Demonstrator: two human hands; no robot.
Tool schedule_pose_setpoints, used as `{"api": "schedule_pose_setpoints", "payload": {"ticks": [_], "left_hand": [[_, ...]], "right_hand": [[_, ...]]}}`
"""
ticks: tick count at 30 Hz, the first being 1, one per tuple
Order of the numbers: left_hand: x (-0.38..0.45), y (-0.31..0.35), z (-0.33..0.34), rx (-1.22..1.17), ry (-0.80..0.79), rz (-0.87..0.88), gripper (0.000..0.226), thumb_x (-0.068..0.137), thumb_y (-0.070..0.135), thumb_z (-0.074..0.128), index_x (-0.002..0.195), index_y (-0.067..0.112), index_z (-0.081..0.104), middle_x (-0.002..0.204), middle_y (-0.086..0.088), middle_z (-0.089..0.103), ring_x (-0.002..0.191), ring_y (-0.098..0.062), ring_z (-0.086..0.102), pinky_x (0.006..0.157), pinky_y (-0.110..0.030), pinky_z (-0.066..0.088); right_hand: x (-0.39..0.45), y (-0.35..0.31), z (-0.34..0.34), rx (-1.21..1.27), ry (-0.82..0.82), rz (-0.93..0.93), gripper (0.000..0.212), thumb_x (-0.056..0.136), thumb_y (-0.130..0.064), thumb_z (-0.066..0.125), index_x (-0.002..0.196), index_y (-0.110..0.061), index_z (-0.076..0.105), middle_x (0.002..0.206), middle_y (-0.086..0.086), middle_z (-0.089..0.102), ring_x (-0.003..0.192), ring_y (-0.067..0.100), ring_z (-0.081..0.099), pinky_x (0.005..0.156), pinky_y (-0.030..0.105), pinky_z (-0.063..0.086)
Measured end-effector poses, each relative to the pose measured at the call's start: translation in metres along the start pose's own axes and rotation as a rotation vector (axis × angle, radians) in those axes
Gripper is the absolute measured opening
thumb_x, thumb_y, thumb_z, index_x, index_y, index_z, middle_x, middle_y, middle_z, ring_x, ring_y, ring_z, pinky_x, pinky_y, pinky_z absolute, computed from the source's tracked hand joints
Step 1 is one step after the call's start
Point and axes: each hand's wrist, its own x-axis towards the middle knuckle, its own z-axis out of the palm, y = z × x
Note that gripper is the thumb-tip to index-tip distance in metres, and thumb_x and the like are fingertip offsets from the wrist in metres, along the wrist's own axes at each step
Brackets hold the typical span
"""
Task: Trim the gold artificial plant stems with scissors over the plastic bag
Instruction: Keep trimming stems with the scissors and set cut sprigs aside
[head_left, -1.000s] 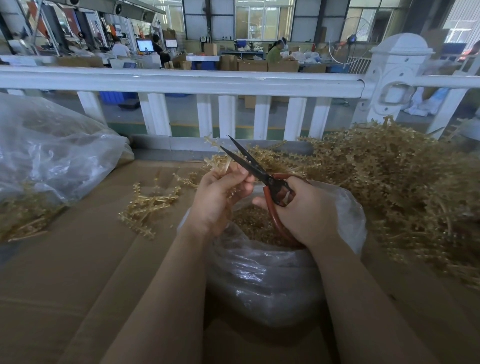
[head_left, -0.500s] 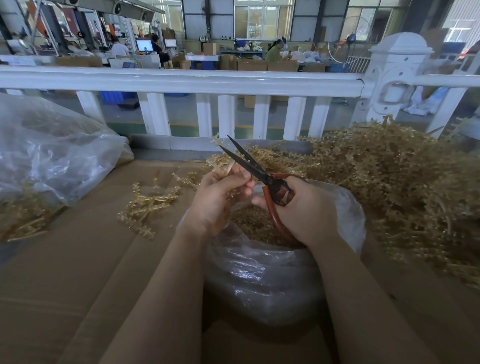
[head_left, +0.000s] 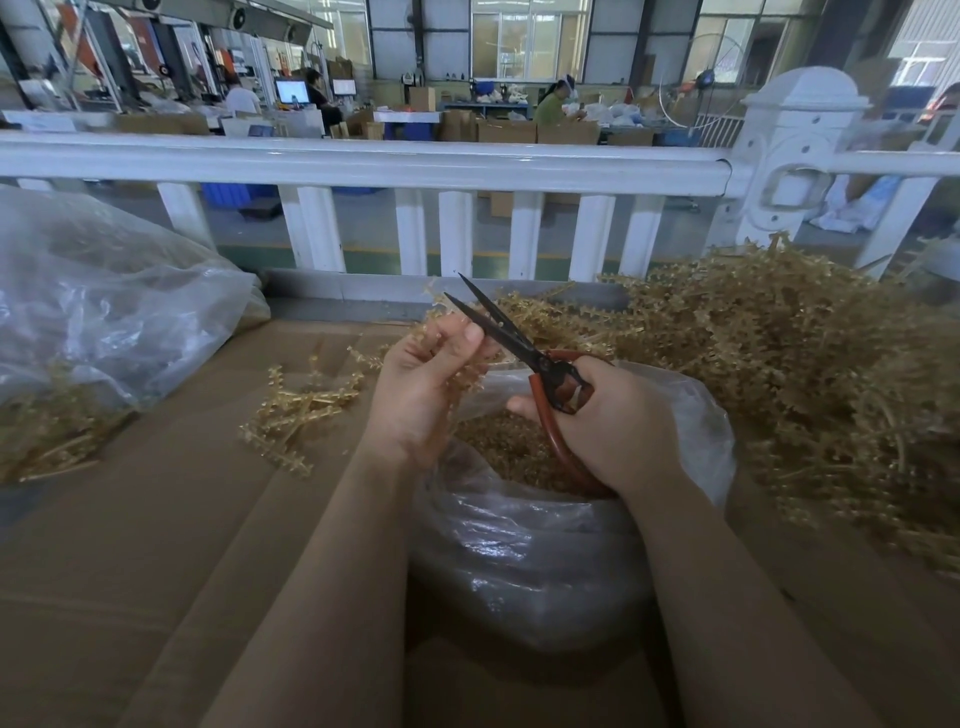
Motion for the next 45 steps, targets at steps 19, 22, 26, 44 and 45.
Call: {"api": "schedule_pose_setpoints", "payload": {"ticks": [19, 22, 26, 44, 45], "left_hand": [[0.0003, 0.0001, -0.0011, 0.104, 0.023, 0.112, 0.015, 0.074, 0.01, 0.07, 0.082, -0.001, 0.067, 0.069, -0.001, 0.072, 0.067, -0.011, 0.067, 0.071, -0.022, 0.055], [-0.0001, 0.0007, 0.0001, 0.117, 0.016, 0.116, 0.013, 0.075, 0.011, 0.068, 0.081, 0.0, 0.067, 0.068, 0.001, 0.071, 0.065, -0.008, 0.065, 0.068, -0.02, 0.053], [0.001, 0.0, -0.001, 0.127, 0.004, 0.103, 0.014, 0.079, 0.013, 0.068, 0.082, -0.001, 0.067, 0.074, -0.007, 0.069, 0.07, -0.017, 0.062, 0.073, -0.029, 0.051], [0.0038, -0.0058, -0.0078, 0.22, -0.089, 0.04, 0.014, 0.079, 0.021, 0.073, 0.081, 0.008, 0.072, 0.08, -0.006, 0.073, 0.08, -0.019, 0.069, 0.074, -0.029, 0.055], [0.0038, -0.0062, -0.0079, 0.22, -0.102, 0.035, 0.014, 0.081, 0.021, 0.074, 0.084, 0.007, 0.071, 0.081, -0.005, 0.074, 0.08, -0.018, 0.069, 0.073, -0.028, 0.056]], "right_hand": [[-0.0039, -0.0042, -0.0056, -0.105, 0.023, -0.072, 0.052, 0.072, -0.084, 0.056, 0.101, -0.041, 0.063, 0.074, -0.026, 0.057, 0.075, -0.002, 0.056, 0.061, 0.009, 0.037], [-0.004, -0.0048, -0.0052, -0.104, 0.029, -0.074, 0.052, 0.071, -0.085, 0.055, 0.099, -0.043, 0.063, 0.072, -0.027, 0.056, 0.07, -0.007, 0.053, 0.058, 0.009, 0.035], [-0.0044, -0.0062, -0.0057, -0.093, 0.036, -0.077, 0.045, 0.07, -0.085, 0.056, 0.093, -0.046, 0.059, 0.068, -0.028, 0.056, 0.066, -0.01, 0.051, 0.057, 0.01, 0.036], [-0.0057, -0.007, -0.0055, -0.095, 0.066, -0.086, 0.042, 0.071, -0.087, 0.054, 0.089, -0.049, 0.052, 0.064, -0.03, 0.051, 0.064, -0.016, 0.046, 0.053, 0.006, 0.028], [-0.0057, -0.0068, -0.0053, -0.095, 0.066, -0.087, 0.041, 0.071, -0.086, 0.056, 0.089, -0.049, 0.052, 0.064, -0.03, 0.05, 0.064, -0.017, 0.046, 0.052, 0.006, 0.028]]}}
